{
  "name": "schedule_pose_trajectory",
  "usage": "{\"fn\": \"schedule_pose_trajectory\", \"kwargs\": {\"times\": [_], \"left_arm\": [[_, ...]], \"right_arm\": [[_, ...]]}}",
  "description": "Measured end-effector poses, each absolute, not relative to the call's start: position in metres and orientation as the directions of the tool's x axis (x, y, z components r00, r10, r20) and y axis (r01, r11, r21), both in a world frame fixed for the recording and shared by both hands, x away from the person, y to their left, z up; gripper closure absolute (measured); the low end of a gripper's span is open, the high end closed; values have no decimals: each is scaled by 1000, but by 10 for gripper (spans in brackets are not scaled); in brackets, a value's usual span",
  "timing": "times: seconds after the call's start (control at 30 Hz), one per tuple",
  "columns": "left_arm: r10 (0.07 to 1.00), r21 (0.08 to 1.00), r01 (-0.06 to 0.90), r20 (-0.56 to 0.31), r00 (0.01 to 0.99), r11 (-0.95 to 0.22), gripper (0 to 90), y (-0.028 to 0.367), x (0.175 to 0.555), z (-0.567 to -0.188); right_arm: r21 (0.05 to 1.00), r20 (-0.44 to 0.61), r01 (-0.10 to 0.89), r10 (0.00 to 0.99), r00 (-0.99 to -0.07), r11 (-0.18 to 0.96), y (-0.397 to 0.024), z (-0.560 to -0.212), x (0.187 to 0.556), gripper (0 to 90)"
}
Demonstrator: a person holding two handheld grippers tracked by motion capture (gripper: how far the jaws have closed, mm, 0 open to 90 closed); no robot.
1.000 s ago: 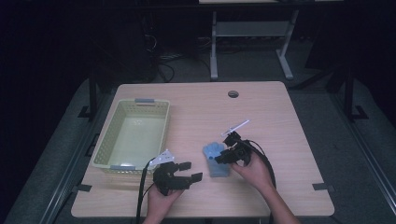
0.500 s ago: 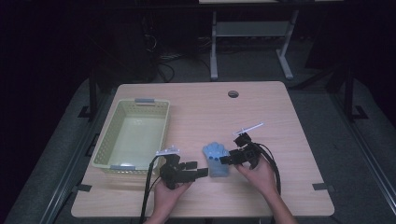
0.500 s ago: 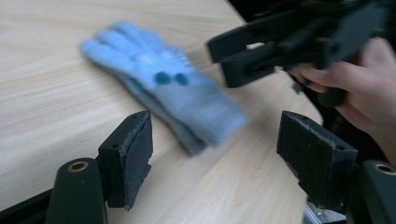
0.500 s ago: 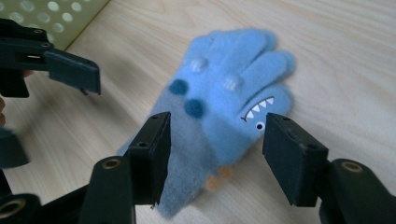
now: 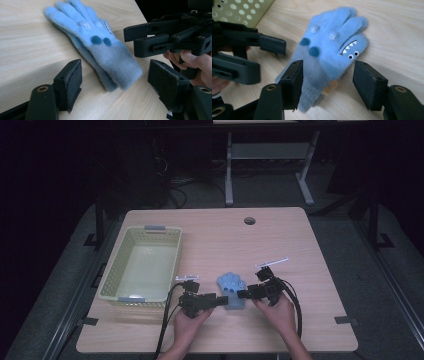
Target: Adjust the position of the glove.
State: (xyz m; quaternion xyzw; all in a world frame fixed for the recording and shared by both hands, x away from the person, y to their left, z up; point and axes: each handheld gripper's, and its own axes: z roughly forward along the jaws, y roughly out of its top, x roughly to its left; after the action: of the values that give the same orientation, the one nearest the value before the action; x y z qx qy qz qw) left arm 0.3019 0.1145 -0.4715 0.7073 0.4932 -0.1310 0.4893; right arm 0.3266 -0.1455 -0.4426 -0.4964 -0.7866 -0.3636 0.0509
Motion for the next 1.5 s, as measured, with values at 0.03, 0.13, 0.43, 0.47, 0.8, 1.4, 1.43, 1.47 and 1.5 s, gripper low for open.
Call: {"fn": "schedule_pose_trajectory", "kwargs": {"times": [0.03,0.13,0.43,0.47,0.8,1.4,1.43,1.47,1.5], "left_arm": [[575,548,836,-672,467,-38,291,111,303,-472],[582,542,839,-671,460,-39,304,109,304,-474],[583,526,849,-675,451,-47,405,106,310,-479],[583,526,849,-675,451,-47,412,106,310,-479],[569,517,853,-683,458,-66,522,102,314,-482],[545,483,873,-716,436,-65,667,99,323,-488],[545,483,873,-716,436,-65,673,99,323,-488],[536,477,877,-726,430,-56,679,99,324,-490],[531,475,878,-731,428,-55,684,100,326,-491]], "right_arm": [[519,451,822,742,-496,234,-146,-445,326,415],[515,460,825,739,-493,230,-146,-447,324,420],[499,477,838,738,-477,220,-142,-454,324,463],[499,477,838,738,-477,220,-142,-454,324,463],[482,502,854,738,-450,193,-141,-461,323,493],[469,574,871,699,-426,145,-140,-469,322,644],[468,585,873,692,-422,137,-140,-471,322,657],[467,592,874,688,-420,132,-140,-471,322,670],[475,592,870,685,-426,131,-141,-472,323,680]]}}
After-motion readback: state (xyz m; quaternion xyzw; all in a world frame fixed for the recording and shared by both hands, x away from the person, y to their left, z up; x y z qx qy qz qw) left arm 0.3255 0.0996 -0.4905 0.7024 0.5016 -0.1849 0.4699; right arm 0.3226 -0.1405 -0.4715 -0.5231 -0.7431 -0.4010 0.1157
